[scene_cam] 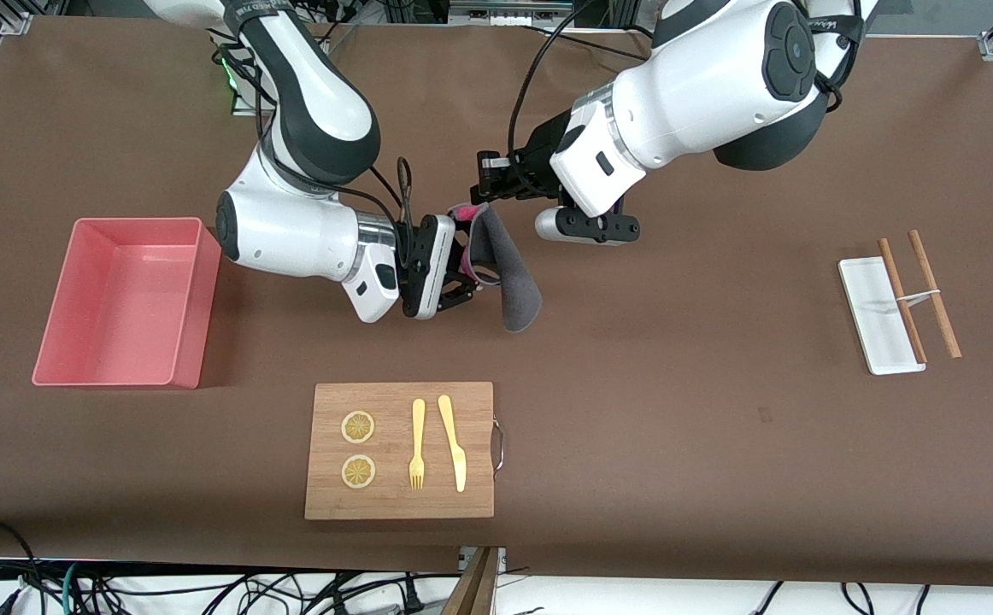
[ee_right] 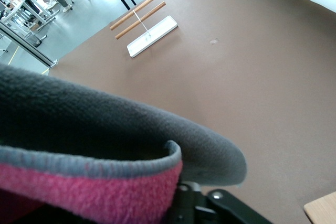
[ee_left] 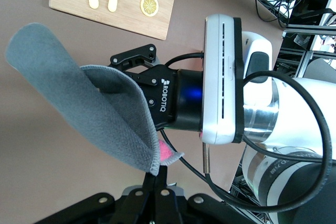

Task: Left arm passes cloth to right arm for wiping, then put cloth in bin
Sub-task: 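Grasp the hanging cloth with the right gripper beside the left gripper, then open the left gripper and withdraw it while the right gripper holds cloth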

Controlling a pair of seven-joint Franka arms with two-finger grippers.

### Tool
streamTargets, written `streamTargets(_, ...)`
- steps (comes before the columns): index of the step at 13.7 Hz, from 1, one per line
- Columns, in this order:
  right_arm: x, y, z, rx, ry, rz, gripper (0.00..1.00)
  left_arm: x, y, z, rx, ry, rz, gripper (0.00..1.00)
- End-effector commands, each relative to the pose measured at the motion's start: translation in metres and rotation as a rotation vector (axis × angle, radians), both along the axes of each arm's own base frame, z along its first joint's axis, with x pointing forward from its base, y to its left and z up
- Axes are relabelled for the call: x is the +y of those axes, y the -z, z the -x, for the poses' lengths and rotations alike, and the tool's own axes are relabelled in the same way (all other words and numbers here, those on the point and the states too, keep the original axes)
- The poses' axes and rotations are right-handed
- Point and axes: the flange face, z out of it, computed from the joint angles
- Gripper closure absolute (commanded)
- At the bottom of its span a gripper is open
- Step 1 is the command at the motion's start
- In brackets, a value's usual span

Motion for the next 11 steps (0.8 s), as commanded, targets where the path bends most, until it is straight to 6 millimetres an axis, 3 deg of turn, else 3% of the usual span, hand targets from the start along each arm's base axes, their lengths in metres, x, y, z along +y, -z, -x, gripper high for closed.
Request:
streamTargets(1,-0.001,-0.002,-0.006,0.019,0.002,0.000,1.00,-0.001,-0.004,-0.003,0.006,-0.009,0.024,1.00)
streamTargets(4,-0.008,-0.006,-0.003,0.051,-0.024,0.038,1.00,-0.001,-0.005,-0.003,0.006,-0.009,0.025,1.00)
streamTargets(5,-0.013,-0.006,-0.003,0.066,-0.033,0.056,1.00,-0.001,-0.005,-0.003,0.005,-0.010,0.024,0.42)
streamTargets(6,-0.021,-0.006,-0.005,0.076,-0.044,0.070,1.00,0.002,-0.007,-0.004,0.001,-0.013,0.021,0.00)
streamTargets(11,-0.056,-0.027,-0.005,0.109,-0.082,0.160,1.00,0.022,-0.003,-0.012,0.016,-0.011,-0.022,0.00)
